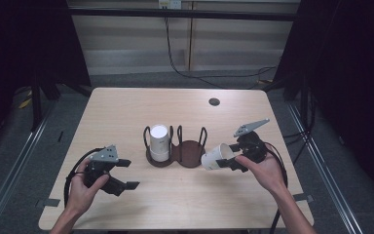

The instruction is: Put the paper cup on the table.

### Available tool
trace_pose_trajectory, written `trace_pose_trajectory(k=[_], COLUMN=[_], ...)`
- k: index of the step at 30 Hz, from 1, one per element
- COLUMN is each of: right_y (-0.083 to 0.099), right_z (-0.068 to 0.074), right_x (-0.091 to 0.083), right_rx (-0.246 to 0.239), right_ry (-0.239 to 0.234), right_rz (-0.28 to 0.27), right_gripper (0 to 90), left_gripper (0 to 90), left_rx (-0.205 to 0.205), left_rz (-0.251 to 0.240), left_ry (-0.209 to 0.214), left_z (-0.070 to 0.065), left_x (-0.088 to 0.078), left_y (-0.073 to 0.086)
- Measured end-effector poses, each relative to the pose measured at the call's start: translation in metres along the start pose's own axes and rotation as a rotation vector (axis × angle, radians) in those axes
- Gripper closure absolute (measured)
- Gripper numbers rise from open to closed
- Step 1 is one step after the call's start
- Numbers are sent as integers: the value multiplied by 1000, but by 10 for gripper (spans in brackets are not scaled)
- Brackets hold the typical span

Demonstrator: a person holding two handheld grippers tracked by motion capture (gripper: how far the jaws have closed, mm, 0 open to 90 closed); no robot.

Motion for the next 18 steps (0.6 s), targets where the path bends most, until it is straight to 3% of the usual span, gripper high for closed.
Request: trace_pose_trajectory(k=[4,14,18], right_y=[1,-3,-6], right_z=[-6,-25,-33], right_x=[0,-2,-2], right_rx=[26,58,81], right_ry=[43,106,151], right_rz=[36,80,105], right_gripper=[277,272,272], left_gripper=[161,161,161], left_rx=[14,9,3], left_rz=[8,9,6], left_ry=[-13,4,4], left_z=[1,0,0], left_x=[0,0,1], left_y=[1,1,1])
Point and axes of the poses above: each handheld gripper's, and its own axes: x roughly forward along the jaws, y roughly out of its underside, z roughly to its left, the point moved 9 cm from there along x, roughly forward along the jaws, and after that the axes turned 12 degrees about x, right-handed, at the moved point
